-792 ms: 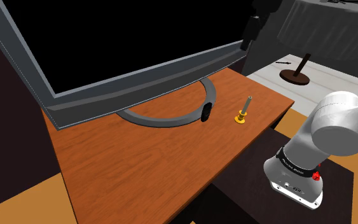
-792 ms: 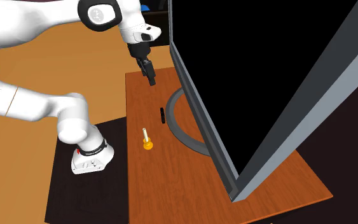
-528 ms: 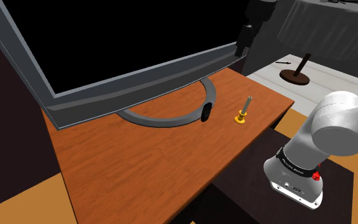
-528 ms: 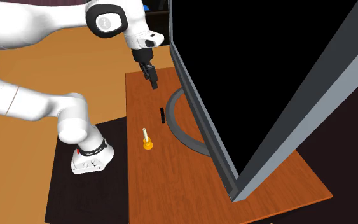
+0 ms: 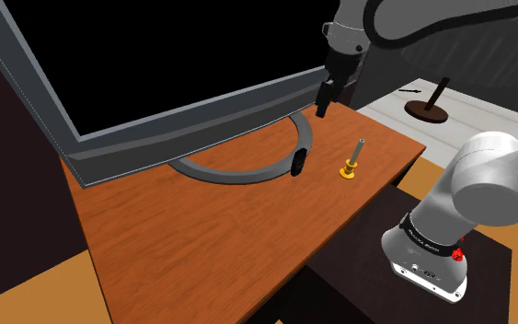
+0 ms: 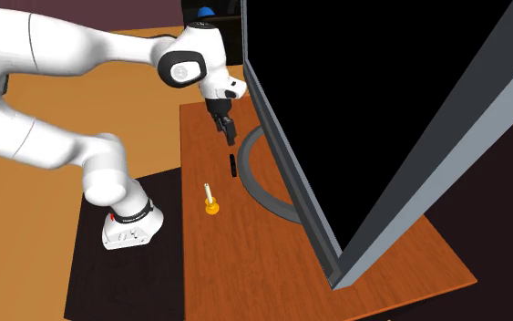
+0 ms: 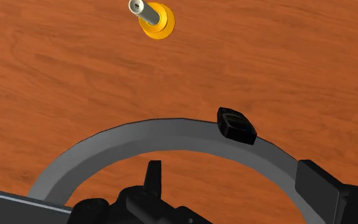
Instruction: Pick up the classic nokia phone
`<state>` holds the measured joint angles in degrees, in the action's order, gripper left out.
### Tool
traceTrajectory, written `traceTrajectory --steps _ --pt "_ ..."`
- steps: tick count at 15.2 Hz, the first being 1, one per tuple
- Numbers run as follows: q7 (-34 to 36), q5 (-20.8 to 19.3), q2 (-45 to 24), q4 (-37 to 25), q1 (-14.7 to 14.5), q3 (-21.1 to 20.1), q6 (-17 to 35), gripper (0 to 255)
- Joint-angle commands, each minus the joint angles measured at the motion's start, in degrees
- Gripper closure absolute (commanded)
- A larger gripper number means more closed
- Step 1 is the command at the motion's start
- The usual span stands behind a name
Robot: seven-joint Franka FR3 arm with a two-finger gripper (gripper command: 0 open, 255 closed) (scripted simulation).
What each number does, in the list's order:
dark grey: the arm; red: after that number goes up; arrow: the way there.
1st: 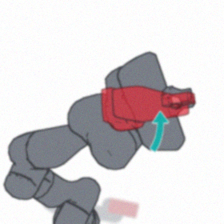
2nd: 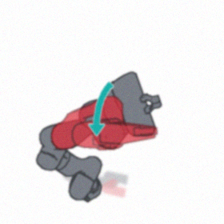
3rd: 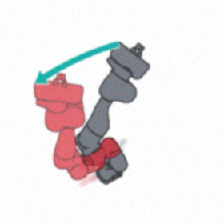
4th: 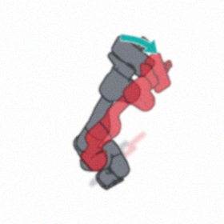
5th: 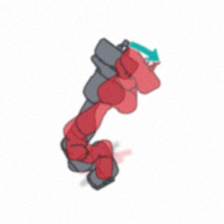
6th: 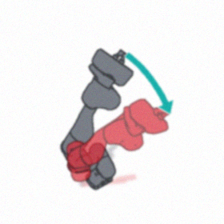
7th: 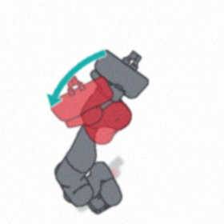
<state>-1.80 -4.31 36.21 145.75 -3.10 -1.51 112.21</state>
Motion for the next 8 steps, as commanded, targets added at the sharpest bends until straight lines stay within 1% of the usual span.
traceTrajectory --steps 1,8 --pt "0.69 0.58 -2.22 1.92 -0.47 -0.43 3.52 0" --pt "2.39 2.28 -13.74 5.62 -1.91 -1.65 16.32 0"
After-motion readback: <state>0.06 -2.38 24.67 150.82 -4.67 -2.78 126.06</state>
